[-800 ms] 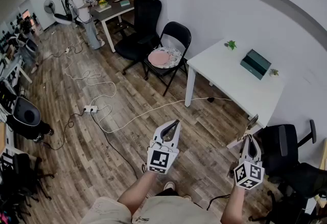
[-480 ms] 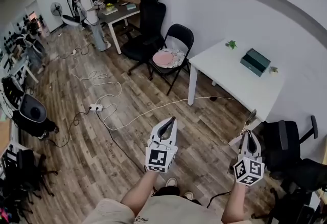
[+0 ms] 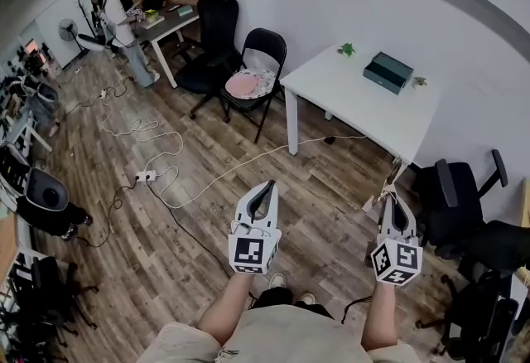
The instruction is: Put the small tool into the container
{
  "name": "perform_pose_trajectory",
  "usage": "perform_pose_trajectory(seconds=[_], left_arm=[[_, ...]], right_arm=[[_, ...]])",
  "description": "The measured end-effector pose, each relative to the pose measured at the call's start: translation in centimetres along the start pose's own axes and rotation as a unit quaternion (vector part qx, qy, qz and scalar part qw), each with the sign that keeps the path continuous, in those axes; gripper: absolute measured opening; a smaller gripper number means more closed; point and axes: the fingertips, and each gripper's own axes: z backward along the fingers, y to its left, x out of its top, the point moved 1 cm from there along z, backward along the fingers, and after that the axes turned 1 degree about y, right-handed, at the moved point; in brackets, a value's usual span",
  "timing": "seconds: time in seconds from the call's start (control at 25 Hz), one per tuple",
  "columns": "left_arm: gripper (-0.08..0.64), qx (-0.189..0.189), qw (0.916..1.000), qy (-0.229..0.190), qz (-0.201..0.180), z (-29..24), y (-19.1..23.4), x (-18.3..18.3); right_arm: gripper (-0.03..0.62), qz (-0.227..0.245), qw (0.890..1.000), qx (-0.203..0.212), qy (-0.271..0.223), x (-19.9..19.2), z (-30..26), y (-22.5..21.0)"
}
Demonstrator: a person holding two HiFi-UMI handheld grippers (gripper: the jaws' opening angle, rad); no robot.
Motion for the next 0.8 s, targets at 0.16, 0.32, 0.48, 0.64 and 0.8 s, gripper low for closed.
perform_pose_trajectory(seconds=[0.16, 0.32, 0.48, 0.64, 0.8], left_arm=[[0.008, -0.004, 1.0, 0.002, -0.005, 0.5, -1.9, 0.4], [0.006, -0.007, 0.9999, 0.007, -0.009, 1.1, -3.9, 0.4], [0.006, -0.01, 0.9998, 0.015, -0.01, 1.4, -5.6, -0.1], [0.007, -0.016, 0.9996, 0.022, -0.012, 1.6, -7.0, -0.1], [0.006, -0.018, 0.9995, 0.021, -0.015, 1.8, -8.0, 0.1]], right_arm=[[0.015, -0.001, 1.0, 0.0, -0.001, 0.1, 1.7, -1.3], [0.015, -0.037, 0.999, 0.01, -0.008, 0.1, 3.4, -2.8], [0.015, -0.031, 0.999, 0.005, -0.005, -0.3, 4.4, -4.1], [0.015, -0.031, 1.0, 0.002, 0.001, -0.7, 5.3, -4.9], [0.015, -0.029, 1.0, 0.002, 0.006, -1.2, 5.9, -5.4]])
